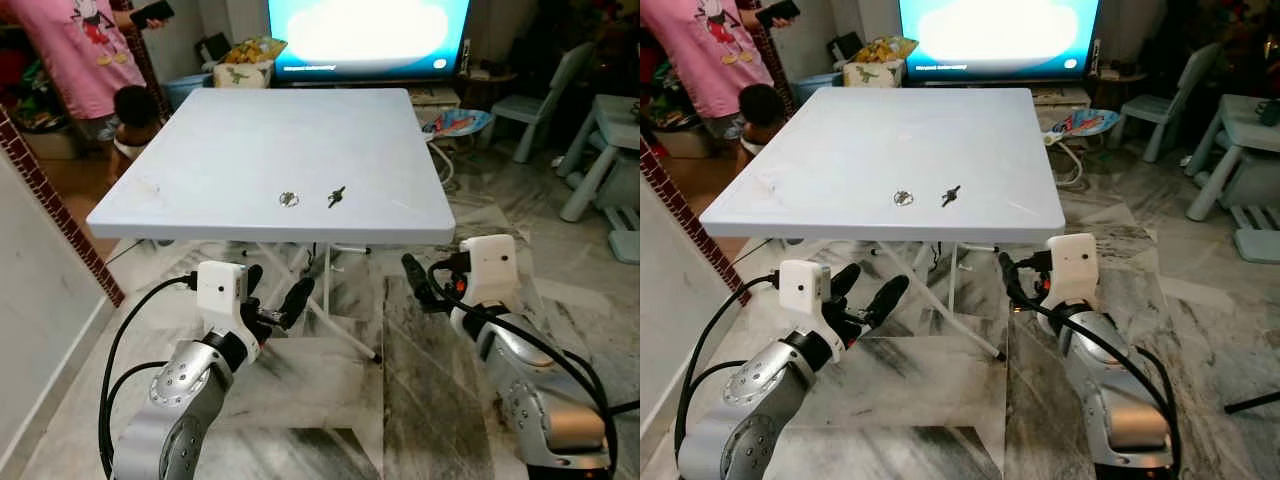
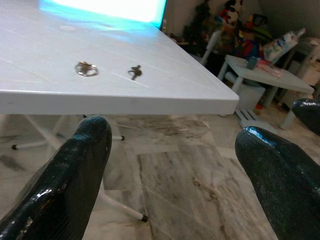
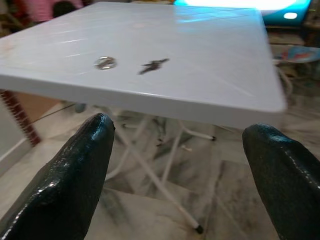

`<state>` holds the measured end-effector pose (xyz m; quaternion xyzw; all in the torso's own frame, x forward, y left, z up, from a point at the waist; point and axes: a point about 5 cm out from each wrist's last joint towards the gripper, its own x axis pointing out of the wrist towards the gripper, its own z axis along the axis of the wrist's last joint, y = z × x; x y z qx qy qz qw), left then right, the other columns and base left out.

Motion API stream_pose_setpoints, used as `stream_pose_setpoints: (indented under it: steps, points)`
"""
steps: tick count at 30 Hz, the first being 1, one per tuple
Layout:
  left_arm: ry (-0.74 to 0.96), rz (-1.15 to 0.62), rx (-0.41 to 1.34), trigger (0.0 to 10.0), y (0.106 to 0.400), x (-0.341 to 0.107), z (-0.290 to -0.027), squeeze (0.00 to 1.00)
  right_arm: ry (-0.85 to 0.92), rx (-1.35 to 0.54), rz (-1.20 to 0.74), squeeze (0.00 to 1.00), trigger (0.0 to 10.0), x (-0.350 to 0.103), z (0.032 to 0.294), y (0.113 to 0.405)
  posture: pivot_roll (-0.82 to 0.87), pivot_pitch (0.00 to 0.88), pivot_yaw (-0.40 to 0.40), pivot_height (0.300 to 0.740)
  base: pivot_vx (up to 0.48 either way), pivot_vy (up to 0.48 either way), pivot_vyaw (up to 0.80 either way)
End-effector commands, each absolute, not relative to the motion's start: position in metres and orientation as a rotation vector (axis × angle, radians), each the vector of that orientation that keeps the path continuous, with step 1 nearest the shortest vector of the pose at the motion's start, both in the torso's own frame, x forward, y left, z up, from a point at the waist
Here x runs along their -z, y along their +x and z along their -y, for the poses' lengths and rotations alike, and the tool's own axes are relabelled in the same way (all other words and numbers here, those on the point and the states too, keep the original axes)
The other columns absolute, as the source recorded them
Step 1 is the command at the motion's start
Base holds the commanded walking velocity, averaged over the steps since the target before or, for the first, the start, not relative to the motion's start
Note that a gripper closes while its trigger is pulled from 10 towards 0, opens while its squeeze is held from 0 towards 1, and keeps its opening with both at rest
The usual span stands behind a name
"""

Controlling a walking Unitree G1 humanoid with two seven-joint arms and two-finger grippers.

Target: Hang keys on a hook

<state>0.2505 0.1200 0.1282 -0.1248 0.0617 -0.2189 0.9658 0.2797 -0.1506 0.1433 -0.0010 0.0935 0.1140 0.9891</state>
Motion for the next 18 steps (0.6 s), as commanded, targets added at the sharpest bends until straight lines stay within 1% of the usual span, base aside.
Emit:
stream_pose_setpoints:
  steps: [1,5,11,18]
  points:
    - [-0.24,-0.107,0.44,10.0,0.2513,-0.1317,-0.1236,0.0,-0.003,-0.237,-0.158,0.0,10.0,-0.1505,0.148,0.2814,-0.01,0.011,0.03,0.74,0.0,0.0,0.0]
    - [-0.231,-0.111,0.44,10.0,0.2517,-0.1311,-0.1244,0.0,-0.01,-0.238,-0.153,0.0,10.0,-0.1507,0.1477,0.2809,-0.01,0.01,0.034,0.74,0.0,0.0,0.0]
    - [-0.227,-0.111,0.449,10.0,0.2523,-0.1313,-0.1242,0.0,-0.017,-0.243,-0.145,0.0,10.0,-0.1512,0.145,0.2798,-0.01,0.01,0.037,0.74,0.269,0.0,0.0]
    - [-0.223,-0.116,0.453,10.0,0.2515,-0.13,-0.1241,0.0,-0.023,-0.262,-0.142,0.0,10.0,-0.1516,0.1432,0.2795,-0.01,0.015,0.038,0.74,0.34,0.0,0.0]
